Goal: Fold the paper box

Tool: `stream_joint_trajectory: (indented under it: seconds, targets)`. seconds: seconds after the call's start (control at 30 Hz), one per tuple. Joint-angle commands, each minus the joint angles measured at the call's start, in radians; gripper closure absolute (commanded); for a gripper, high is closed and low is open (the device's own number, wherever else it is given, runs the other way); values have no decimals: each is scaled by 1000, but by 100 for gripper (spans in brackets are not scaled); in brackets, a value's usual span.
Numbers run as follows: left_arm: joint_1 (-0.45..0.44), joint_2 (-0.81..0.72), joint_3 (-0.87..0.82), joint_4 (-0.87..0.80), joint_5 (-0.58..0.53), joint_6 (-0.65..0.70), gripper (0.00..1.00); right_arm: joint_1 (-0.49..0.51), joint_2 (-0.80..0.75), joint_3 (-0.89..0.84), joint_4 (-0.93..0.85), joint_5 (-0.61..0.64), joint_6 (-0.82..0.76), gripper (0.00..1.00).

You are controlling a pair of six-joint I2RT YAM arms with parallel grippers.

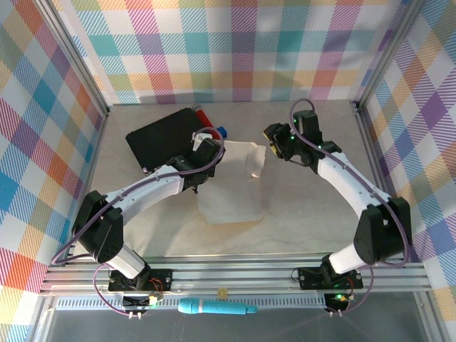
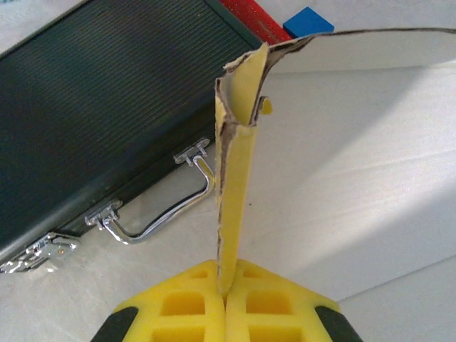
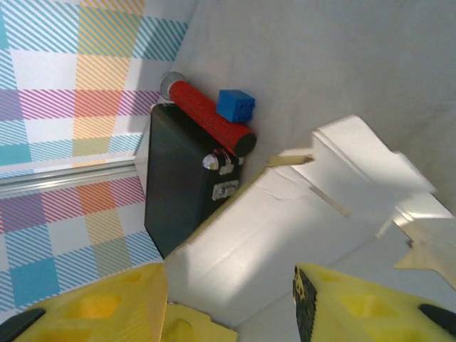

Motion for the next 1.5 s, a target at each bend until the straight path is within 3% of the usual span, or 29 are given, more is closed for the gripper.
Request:
stream_joint_trajectory:
  seconds: [0.0, 0.47, 0.73, 1.13, 1.47]
  targets:
    - [-14, -18, -16, 110, -55, 47, 100, -21, 94, 100, 41, -54, -5, 50]
    - [-16, -9, -40, 201, -42, 110, 100, -53, 338, 271, 17, -213, -141, 51]
    - [-15, 5, -21, 192, -35, 123, 100, -62, 333, 254, -27, -217, -212, 51]
    - [-16, 10, -10, 190, -29, 118, 100, -56, 330, 203, 34, -294, -104, 52]
    - [-16, 8, -7, 195, -29, 115, 100, -52, 330, 173, 67, -308, -27, 60]
